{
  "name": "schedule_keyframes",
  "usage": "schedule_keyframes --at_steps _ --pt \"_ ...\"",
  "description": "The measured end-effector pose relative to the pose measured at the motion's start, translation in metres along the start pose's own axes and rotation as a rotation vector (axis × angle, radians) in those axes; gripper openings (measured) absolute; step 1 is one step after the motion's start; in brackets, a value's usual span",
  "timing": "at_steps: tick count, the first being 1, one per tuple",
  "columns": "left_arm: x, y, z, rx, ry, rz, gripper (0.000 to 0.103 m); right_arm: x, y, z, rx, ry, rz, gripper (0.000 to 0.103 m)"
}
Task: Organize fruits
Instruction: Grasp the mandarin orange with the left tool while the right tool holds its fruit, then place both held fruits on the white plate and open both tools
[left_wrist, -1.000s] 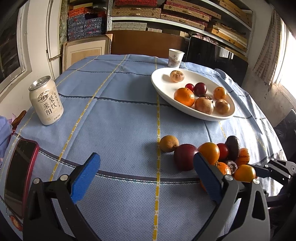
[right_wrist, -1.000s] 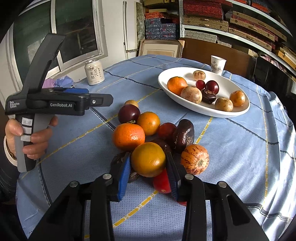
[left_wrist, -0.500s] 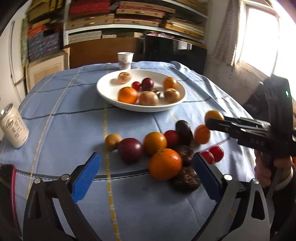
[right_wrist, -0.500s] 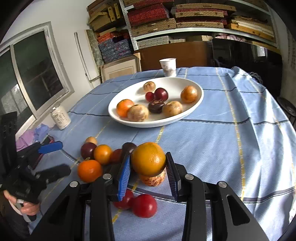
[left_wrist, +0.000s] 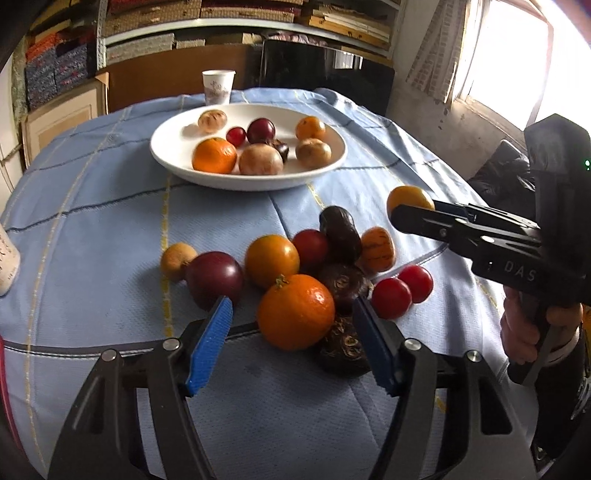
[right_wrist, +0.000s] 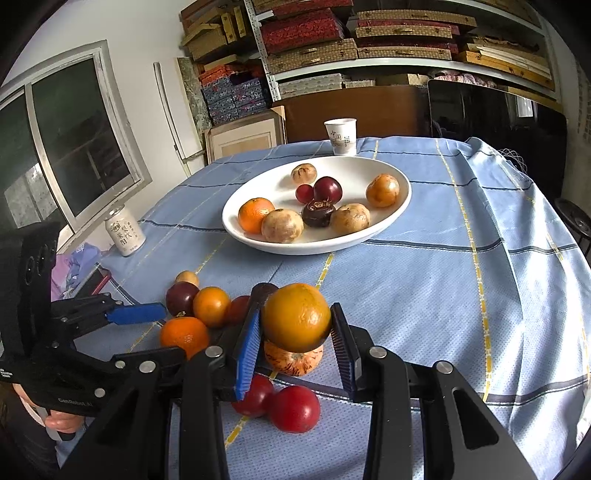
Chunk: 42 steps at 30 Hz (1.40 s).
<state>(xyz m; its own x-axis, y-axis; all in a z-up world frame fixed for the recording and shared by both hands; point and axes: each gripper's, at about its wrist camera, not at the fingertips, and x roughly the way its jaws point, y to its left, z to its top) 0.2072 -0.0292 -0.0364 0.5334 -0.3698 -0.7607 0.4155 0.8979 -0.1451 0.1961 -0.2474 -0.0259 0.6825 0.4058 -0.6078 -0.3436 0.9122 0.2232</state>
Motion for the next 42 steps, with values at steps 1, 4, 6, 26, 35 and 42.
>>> schedule_keyframes --at_steps 1,4,6,26,35,42 --pt "0.003 0.001 0.0 -0.008 0.011 -0.008 0.065 0.0 0.001 0.0 -0.002 0.001 0.0 0.038" --pt "0.012 0.003 0.002 -0.036 0.052 -0.041 0.053 0.0 0.002 0.0 -0.007 0.002 -0.012 0.038" --pt "0.014 0.004 0.003 -0.057 0.054 -0.051 0.052 0.001 0.002 0.0 -0.009 0.004 -0.019 0.038" --pt "-0.003 0.047 0.077 -0.162 -0.118 0.014 0.044 0.029 -0.013 0.059 0.04 -0.117 -0.011 0.038" --pt "0.05 0.087 0.145 -0.205 -0.103 0.107 0.044 0.078 -0.024 0.089 0.071 -0.048 0.013 0.038" --pt "0.067 0.091 0.15 -0.188 -0.076 0.185 0.072 0.086 -0.031 0.092 0.096 -0.028 0.021 0.054"
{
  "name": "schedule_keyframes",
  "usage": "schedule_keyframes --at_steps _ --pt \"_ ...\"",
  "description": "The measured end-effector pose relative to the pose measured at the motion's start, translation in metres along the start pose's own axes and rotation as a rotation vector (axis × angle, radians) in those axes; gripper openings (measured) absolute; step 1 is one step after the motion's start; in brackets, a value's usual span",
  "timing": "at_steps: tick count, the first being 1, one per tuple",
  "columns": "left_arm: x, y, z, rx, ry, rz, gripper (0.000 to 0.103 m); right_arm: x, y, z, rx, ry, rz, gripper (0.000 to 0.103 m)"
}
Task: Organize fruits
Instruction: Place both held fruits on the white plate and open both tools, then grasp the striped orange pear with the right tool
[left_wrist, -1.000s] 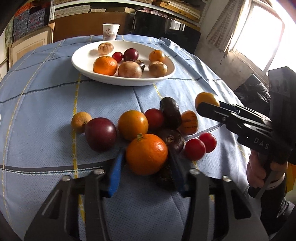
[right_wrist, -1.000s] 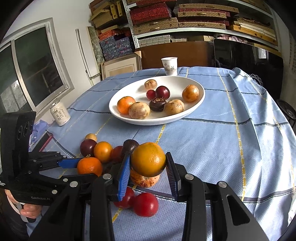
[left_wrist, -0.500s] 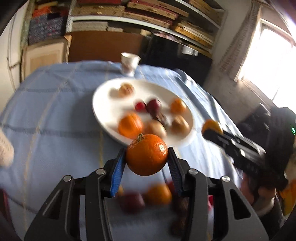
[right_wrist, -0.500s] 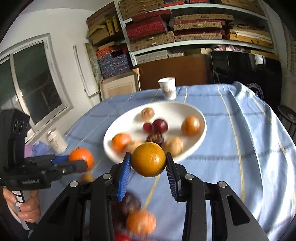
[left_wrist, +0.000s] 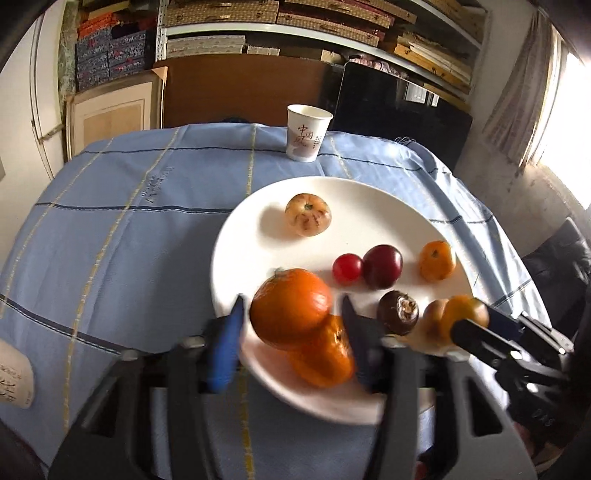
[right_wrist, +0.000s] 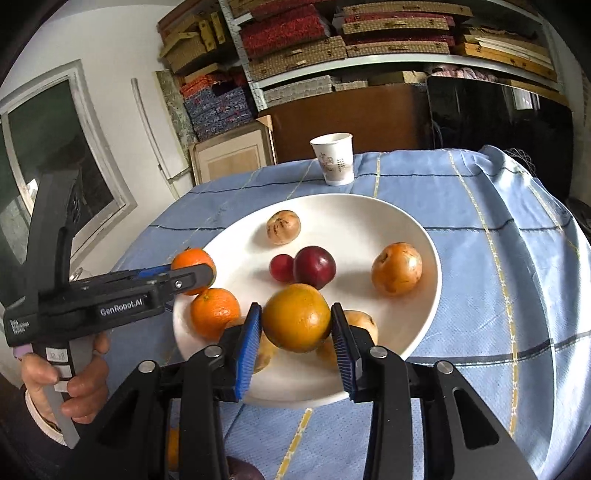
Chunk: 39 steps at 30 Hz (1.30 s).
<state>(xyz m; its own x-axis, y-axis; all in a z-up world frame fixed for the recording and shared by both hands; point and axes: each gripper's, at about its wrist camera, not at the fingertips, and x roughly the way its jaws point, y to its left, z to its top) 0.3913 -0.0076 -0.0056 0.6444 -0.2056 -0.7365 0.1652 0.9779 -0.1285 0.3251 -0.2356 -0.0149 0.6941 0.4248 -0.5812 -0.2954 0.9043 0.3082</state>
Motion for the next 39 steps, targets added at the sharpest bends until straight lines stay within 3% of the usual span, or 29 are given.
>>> schedule_keyframes --at_steps 1,5,9,17,24,30,39 --pt "-0.007 0.0 -0.001 -0.004 -0.029 0.008 0.088 -0.005 0.0 0.0 0.008 -0.01 0.008 0.056" --pt "-0.035 -0.005 -0.012 0.001 -0.086 0.024 0.098 -0.029 -0.001 -0.005 0.01 -0.054 0.013 0.061" --pt "-0.055 -0.002 -0.036 -0.015 -0.095 0.047 0.098 -0.039 -0.004 -0.02 0.031 -0.041 0.026 0.062" --pt "-0.07 0.023 -0.095 -0.089 0.004 0.111 0.098 -0.043 0.002 -0.054 0.018 0.069 0.054 0.062" --pt "-0.094 0.032 -0.116 -0.101 -0.014 0.12 0.098 -0.059 -0.002 -0.07 0.006 0.143 0.071 0.07" --pt "-0.086 0.021 -0.132 -0.039 0.06 0.124 0.098 -0.058 -0.002 -0.081 0.004 0.213 0.084 0.072" --pt "-0.094 0.003 -0.135 0.06 0.012 0.205 0.098 -0.052 0.016 -0.093 -0.118 0.264 0.028 0.072"
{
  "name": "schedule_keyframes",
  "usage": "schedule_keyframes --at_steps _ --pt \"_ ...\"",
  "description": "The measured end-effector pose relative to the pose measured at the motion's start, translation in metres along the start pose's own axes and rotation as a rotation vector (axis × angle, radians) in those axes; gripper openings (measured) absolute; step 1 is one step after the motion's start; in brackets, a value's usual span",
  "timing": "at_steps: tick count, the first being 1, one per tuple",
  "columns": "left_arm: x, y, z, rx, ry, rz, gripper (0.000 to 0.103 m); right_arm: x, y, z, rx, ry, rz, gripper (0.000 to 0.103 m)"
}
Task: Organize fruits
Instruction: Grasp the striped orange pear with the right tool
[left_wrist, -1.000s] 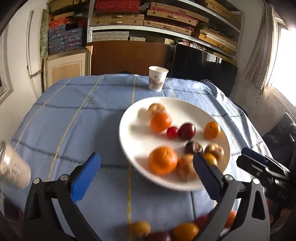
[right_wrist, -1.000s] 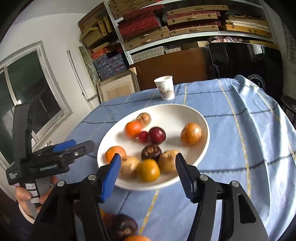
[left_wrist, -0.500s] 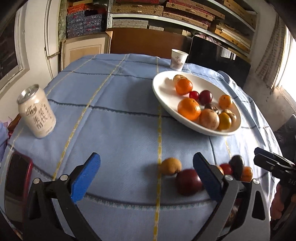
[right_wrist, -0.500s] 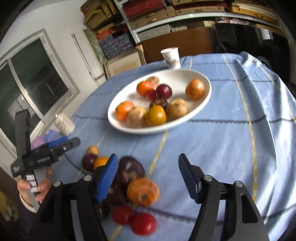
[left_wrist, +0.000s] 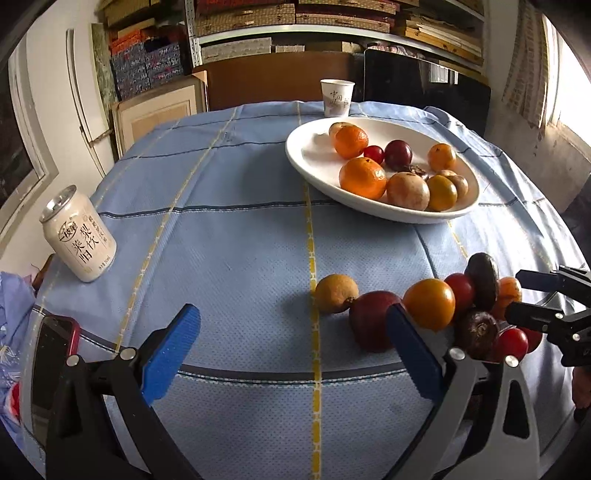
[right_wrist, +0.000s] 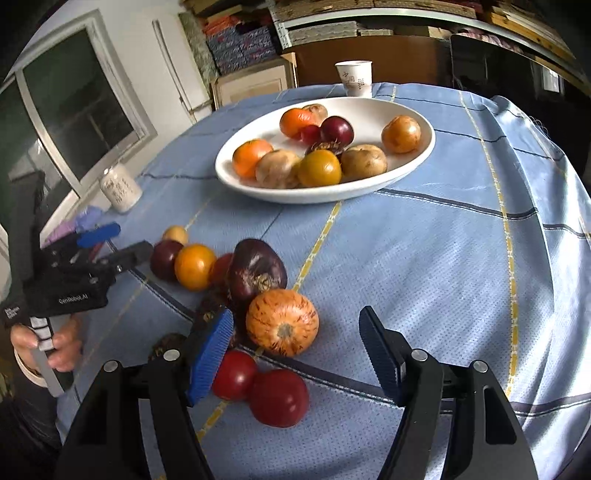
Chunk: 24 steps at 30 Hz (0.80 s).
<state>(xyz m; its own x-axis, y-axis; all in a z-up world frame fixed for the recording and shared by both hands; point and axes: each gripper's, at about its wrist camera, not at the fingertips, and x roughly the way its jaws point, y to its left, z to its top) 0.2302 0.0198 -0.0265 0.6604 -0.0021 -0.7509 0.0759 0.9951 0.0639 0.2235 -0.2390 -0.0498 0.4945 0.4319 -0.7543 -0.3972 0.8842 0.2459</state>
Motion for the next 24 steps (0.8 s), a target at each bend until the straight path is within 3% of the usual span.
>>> schedule_keyframes --at_steps 7,22,24 --pt "0.0001 0.0054 -0.0006 -0.017 0.009 -0.006 0.098 -0.0018 0.0008 -0.0003 -0.026 -0.008 -0.019 0.071" --pt "-0.0051 0.007 -0.006 -0.018 0.001 -0.032 0.098 0.0043 0.0009 -0.002 -0.023 0.012 0.012 0.058" --pt "-0.0049 0.0052 -0.0063 -0.012 0.003 -0.033 0.098 0.0061 -0.0006 -0.0019 -0.008 0.016 0.034 0.048"
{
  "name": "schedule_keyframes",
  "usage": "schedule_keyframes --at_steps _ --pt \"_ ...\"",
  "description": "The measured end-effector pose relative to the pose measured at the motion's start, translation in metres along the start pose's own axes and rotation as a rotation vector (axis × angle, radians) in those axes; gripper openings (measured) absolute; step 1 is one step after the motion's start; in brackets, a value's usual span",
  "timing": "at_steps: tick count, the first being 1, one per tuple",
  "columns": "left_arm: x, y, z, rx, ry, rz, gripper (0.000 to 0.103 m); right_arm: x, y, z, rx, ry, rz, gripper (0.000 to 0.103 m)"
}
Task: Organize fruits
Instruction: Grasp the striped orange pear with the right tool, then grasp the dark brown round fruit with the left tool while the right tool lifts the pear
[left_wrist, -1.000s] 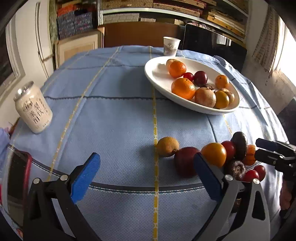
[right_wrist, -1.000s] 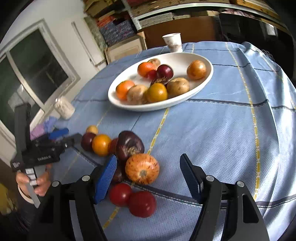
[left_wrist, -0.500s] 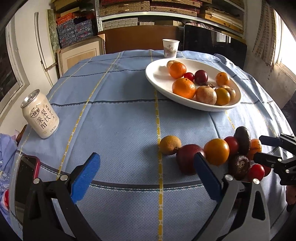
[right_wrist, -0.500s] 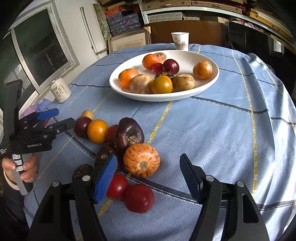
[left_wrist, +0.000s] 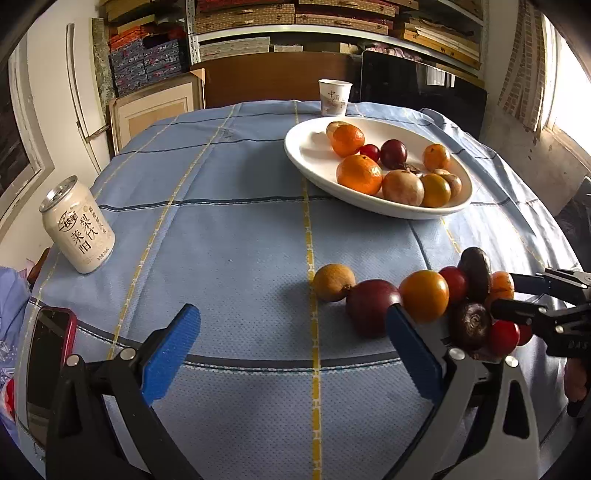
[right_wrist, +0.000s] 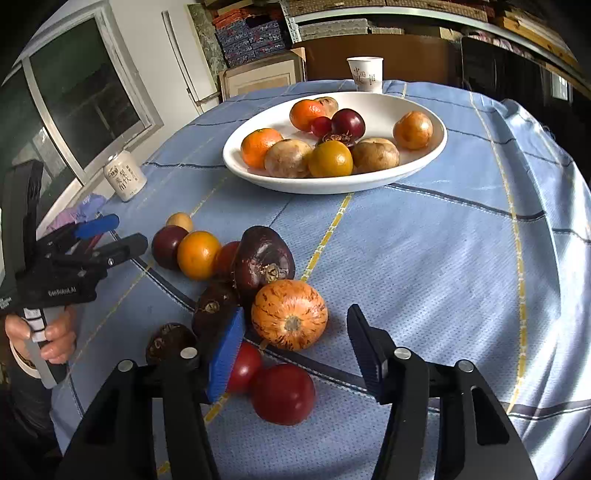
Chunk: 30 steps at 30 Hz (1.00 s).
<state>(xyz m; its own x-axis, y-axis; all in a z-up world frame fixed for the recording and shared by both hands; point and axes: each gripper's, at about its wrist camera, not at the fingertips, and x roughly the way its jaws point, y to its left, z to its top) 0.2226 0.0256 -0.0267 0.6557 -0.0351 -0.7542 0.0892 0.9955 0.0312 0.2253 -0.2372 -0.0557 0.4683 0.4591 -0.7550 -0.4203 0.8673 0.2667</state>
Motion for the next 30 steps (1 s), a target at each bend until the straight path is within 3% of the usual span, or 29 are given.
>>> schedule_keyframes --at_steps 2,7,10,12,13,15,17,20,25,30 --pt "0.0 -0.002 0.0 0.006 0.0 -0.005 0.098 0.001 -0.002 0.001 0.017 0.004 0.034 0.041" --pt "-0.002 -0.006 -0.002 0.021 0.001 -0.087 0.098 -0.007 -0.006 0.003 0.039 -0.043 0.021 0.041" --pt "-0.005 -0.015 -0.004 0.057 0.023 -0.225 0.098 -0.01 -0.014 0.004 0.076 -0.056 0.019 0.041" --pt "-0.01 -0.024 -0.007 0.099 0.034 -0.331 0.091 -0.009 -0.018 0.005 0.096 -0.051 0.011 0.041" --pt "-0.015 -0.033 -0.01 0.142 0.035 -0.389 0.082 -0.008 -0.019 0.005 0.101 -0.049 0.009 0.041" --pt "-0.023 -0.048 -0.017 0.226 0.029 -0.446 0.077 -0.008 -0.02 0.005 0.106 -0.046 0.007 0.041" --pt "-0.029 -0.068 -0.027 0.329 0.015 -0.457 0.065 -0.008 -0.019 0.004 0.105 -0.045 0.006 0.041" --pt "-0.03 -0.087 -0.037 0.41 0.02 -0.43 0.064 -0.008 -0.019 0.004 0.103 -0.046 0.005 0.041" --pt "-0.018 -0.086 -0.034 0.379 0.072 -0.43 0.063 -0.009 -0.018 0.005 0.102 -0.047 0.002 0.041" --pt "-0.008 -0.09 -0.036 0.39 0.118 -0.426 0.055 -0.009 -0.018 0.005 0.103 -0.047 -0.003 0.041"
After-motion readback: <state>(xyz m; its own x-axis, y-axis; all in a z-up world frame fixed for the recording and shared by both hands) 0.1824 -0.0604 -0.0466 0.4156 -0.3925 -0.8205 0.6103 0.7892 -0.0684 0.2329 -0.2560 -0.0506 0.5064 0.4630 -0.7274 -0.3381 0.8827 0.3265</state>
